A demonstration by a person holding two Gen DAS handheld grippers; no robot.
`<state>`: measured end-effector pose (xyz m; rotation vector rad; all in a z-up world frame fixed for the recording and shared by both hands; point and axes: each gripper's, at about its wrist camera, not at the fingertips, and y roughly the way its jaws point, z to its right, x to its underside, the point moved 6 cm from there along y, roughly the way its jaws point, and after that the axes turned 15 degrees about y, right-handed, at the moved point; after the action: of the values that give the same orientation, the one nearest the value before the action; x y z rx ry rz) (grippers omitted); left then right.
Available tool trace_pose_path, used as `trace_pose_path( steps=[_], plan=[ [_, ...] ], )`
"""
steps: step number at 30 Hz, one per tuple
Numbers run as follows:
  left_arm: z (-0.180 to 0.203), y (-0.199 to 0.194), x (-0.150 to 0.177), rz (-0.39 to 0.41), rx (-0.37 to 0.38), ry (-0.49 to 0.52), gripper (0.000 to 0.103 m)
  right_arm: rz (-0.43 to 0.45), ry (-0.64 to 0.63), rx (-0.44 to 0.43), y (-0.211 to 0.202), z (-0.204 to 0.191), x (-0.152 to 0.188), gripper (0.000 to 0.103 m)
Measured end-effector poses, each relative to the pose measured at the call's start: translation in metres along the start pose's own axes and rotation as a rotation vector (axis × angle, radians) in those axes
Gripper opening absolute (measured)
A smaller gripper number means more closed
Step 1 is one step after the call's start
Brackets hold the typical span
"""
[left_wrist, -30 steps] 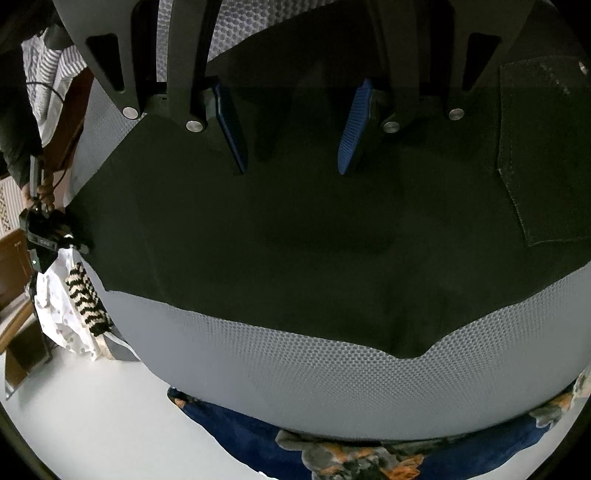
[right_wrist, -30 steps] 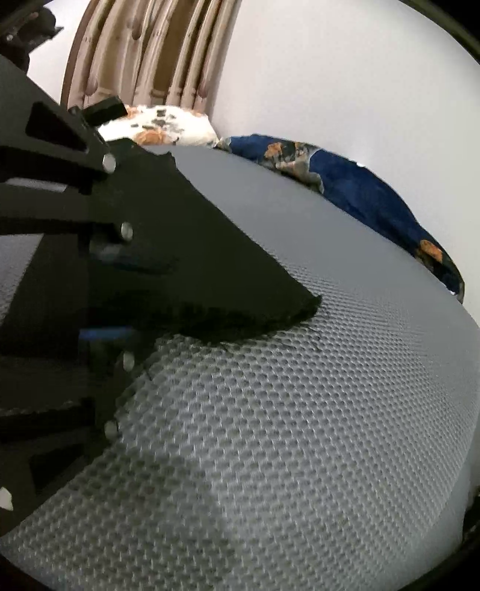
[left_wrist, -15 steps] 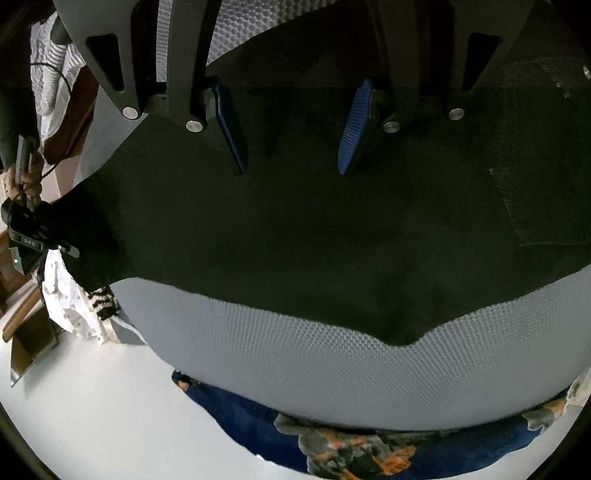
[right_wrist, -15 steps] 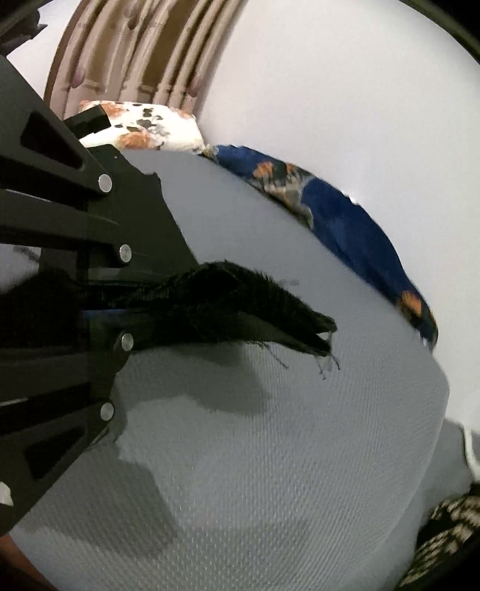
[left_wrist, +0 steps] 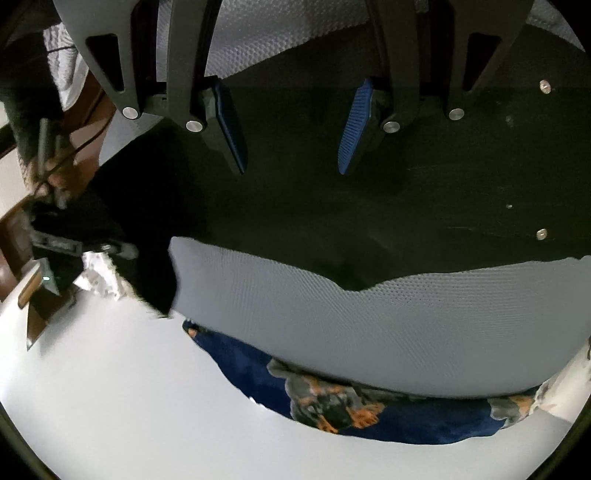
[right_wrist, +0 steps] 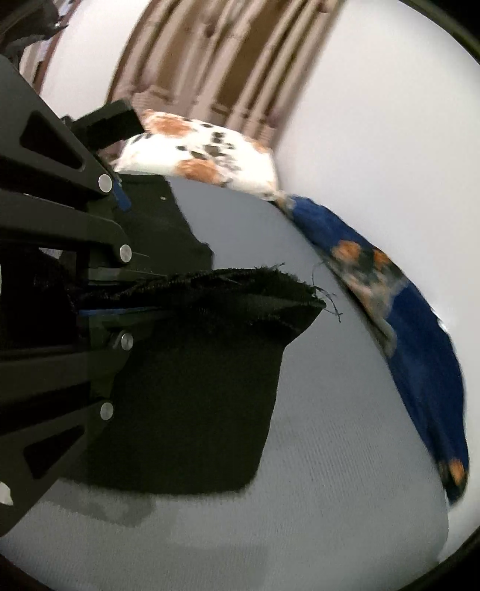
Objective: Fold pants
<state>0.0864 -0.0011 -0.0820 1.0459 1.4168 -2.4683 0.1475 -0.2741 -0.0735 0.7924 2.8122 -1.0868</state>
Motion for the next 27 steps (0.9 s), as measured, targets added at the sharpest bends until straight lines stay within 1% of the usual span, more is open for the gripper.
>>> trace_pose_path(
  steps=[2, 3, 6, 8, 12, 14, 15, 17, 19, 23, 24, 27],
  plan=[
    [-0.004, -0.006, 0.001, 0.013, -0.004, -0.006, 0.052, -0.037, -0.013, 0.015, 0.027, -0.007, 0.009, 0.009],
    [-0.005, -0.008, 0.002, 0.018, -0.002, -0.012, 0.052, -0.050, -0.015, 0.020, 0.034, -0.007, 0.012, 0.009],
    [-0.011, -0.017, -0.002, 0.029, 0.010, -0.029, 0.052, -0.092, -0.053, 0.073, 0.069, -0.010, 0.029, 0.009],
    [-0.015, -0.023, -0.003, 0.032, 0.011, -0.035, 0.052, -0.111, -0.070, 0.097, 0.084, -0.009, 0.036, 0.009],
    [-0.019, -0.030, -0.005, 0.039, 0.030, -0.048, 0.052, -0.124, -0.173, 0.222, 0.119, -0.012, 0.057, 0.009],
    [-0.020, -0.029, -0.008, 0.043, 0.041, -0.049, 0.052, -0.123, -0.206, 0.266, 0.130, -0.012, 0.062, 0.012],
    [-0.020, -0.028, -0.009, 0.044, 0.049, -0.049, 0.052, -0.130, -0.221, 0.278, 0.134, -0.013, 0.064, 0.015],
    [-0.020, -0.025, -0.011, 0.044, 0.068, -0.053, 0.052, -0.129, -0.227, 0.271, 0.134, -0.017, 0.066, 0.023],
    [-0.020, -0.021, -0.012, 0.040, 0.079, -0.060, 0.052, -0.143, -0.223, 0.257, 0.133, -0.021, 0.068, 0.037],
    [-0.019, -0.013, -0.013, 0.025, 0.113, -0.083, 0.052, -0.129, -0.213, 0.240, 0.120, -0.025, 0.068, 0.041],
    [-0.018, -0.012, -0.013, 0.021, 0.120, -0.084, 0.052, -0.122, -0.203, 0.233, 0.115, -0.025, 0.067, 0.044],
    [-0.012, -0.007, -0.014, 0.009, 0.151, -0.079, 0.052, -0.065, -0.176, 0.231, 0.094, -0.020, 0.068, 0.055]
  ],
)
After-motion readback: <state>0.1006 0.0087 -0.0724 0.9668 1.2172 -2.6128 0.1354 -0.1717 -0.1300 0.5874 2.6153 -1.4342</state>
